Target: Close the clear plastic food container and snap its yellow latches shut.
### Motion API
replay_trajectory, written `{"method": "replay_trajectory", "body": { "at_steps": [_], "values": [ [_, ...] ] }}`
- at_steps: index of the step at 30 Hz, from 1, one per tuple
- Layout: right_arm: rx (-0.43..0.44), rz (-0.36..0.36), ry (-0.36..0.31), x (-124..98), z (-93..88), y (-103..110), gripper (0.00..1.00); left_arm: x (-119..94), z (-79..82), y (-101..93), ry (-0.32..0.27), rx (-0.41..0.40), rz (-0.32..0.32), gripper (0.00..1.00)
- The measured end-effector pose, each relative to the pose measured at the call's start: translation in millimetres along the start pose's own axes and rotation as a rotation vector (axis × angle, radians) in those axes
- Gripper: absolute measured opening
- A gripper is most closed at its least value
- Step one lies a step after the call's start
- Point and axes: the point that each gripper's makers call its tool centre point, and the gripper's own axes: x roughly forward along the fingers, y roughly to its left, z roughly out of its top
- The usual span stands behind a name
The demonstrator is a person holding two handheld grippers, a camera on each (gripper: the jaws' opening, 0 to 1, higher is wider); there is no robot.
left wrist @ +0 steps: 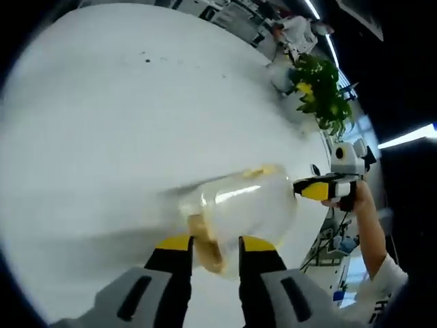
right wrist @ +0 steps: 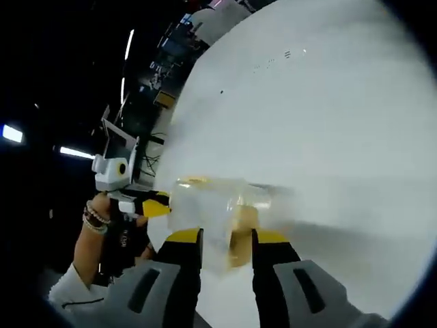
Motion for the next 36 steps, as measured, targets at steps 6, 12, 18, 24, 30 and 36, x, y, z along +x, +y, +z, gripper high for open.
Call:
{"method": "replay_trajectory", "body": {
  "at_steps": [6, 12, 18, 24, 30, 36],
  "values": [
    [-0.035, -0.036, 0.010, 1, -8.4, 2, 0.19, 0, 1.2, -0.5, 0.005, -0.009, 0.007, 0.20],
    [-0.079, -0.055, 0.036, 5, -8.1, 5, 0.21, 2, 1.9, -0.8, 0.007, -0.020, 0.013, 0.20],
    [-0.056, -0.039, 0.022, 5, -6.2, 1, 0.20, 3, 2.4, 0.0, 0.015, -0.034, 0.002, 0.19],
    [-0.046, -0.031, 0.024, 5, -7.9, 2, 0.19, 3, 2.0, -0.9, 0.023, -0.036, -0.011, 0.18],
    [-0.025, -0.026, 0.016, 5, -11.1, 4, 0.18, 3, 0.2, 1.5, 0.018, -0.093, -0.042, 0.17],
    [-0.011, -0.021, 0.016, 5, -12.5, 4, 0.17, 2, -1.8, 4.1, 0.026, -0.100, -0.049, 0.18]
  ]
}}
